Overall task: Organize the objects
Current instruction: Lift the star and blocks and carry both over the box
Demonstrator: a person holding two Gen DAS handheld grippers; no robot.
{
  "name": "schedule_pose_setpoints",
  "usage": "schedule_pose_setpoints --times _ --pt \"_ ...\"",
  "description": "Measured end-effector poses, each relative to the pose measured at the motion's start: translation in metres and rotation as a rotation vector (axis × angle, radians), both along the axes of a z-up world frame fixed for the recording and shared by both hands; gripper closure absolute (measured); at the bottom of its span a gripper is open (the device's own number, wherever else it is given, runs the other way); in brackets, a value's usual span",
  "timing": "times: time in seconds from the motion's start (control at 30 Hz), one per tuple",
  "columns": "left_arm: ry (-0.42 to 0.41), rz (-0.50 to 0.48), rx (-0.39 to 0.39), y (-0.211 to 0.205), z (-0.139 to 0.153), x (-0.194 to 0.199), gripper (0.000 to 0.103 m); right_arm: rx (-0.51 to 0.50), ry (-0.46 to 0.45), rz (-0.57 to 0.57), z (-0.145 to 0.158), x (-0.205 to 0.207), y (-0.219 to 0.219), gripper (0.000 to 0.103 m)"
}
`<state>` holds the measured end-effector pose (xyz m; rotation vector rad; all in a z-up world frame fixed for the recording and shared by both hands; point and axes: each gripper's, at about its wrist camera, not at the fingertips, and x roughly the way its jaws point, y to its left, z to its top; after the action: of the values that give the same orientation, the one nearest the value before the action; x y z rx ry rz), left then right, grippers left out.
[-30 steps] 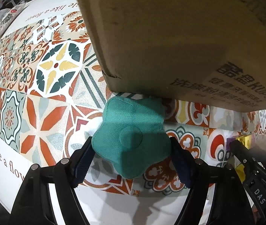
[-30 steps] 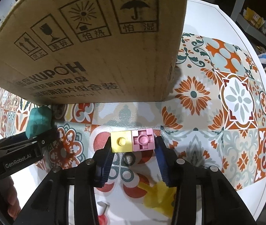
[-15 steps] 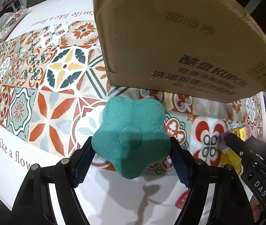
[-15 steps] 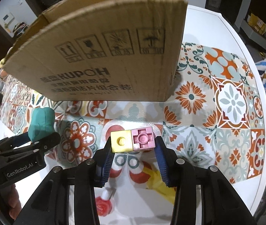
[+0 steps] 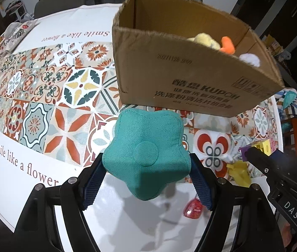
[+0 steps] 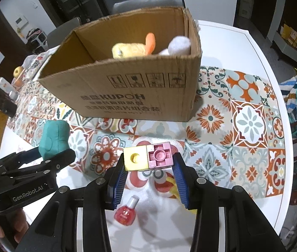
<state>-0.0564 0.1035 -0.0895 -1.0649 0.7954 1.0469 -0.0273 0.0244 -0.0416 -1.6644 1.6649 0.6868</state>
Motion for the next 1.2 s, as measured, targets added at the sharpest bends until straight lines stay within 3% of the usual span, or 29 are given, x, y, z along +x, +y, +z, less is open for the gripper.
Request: schedule_pose_setpoints --times 0.77,1.2 --pt "-0.049 0.027 0.173 -0.029 0.084 -0.013 0.026 0.093 -0.053 -0.119 0.046 -0.011 0.052 0.060" --pt "-0.061 0.027 0.248 -0.024 0.116 -0.015 0.026 0.124 -0.073 -0.128 0.052 -0.015 0.081 0.060"
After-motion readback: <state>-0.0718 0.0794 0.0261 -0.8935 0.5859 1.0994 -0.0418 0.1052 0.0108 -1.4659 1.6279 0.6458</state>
